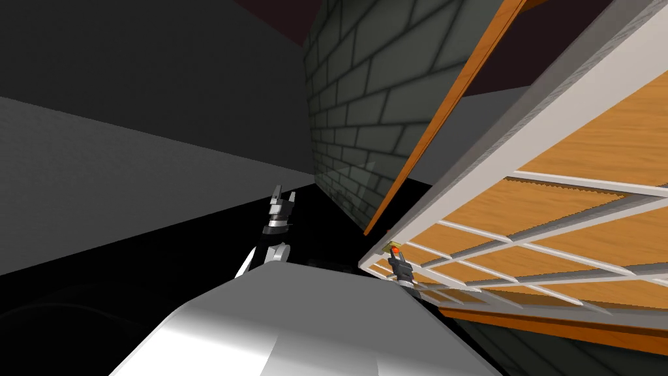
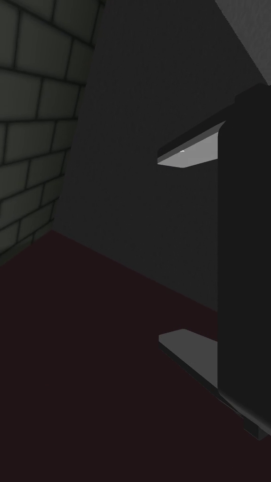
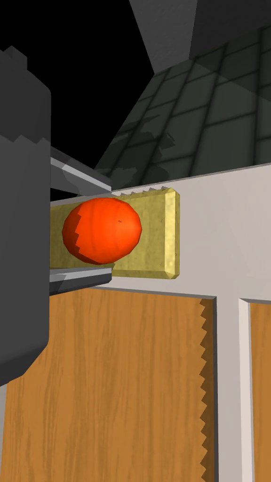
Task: Pull the door open
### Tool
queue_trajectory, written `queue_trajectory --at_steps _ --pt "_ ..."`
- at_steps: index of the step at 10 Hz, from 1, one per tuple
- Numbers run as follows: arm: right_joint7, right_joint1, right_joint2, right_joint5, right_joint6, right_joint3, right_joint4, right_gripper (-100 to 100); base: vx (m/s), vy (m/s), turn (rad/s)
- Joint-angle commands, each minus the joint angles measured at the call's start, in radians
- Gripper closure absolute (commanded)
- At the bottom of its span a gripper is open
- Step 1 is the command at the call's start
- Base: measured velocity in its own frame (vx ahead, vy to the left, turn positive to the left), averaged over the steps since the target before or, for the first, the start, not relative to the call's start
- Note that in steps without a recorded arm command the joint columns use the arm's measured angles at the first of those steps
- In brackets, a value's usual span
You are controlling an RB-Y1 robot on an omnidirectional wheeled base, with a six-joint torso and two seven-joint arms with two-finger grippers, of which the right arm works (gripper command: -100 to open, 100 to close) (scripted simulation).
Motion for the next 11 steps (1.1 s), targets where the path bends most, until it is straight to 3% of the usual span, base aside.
queue_trajectory --at_steps 1,5,6,11 --pt "-0.011 0.017 -0.011 0.015 -0.020 0.021 -0.009 100 -0.247 -0.057 0.059" --pt "-0.037 0.042 -0.035 0.051 -0.061 0.072 -0.024 100 -0.213 -0.046 0.037" --pt "-0.037 0.034 -0.031 0.048 -0.061 0.068 -0.013 100 -0.096 -0.027 0.020" --pt "-0.076 0.045 -0.054 0.078 -0.120 0.102 0.018 100 -0.204 -0.043 0.127"
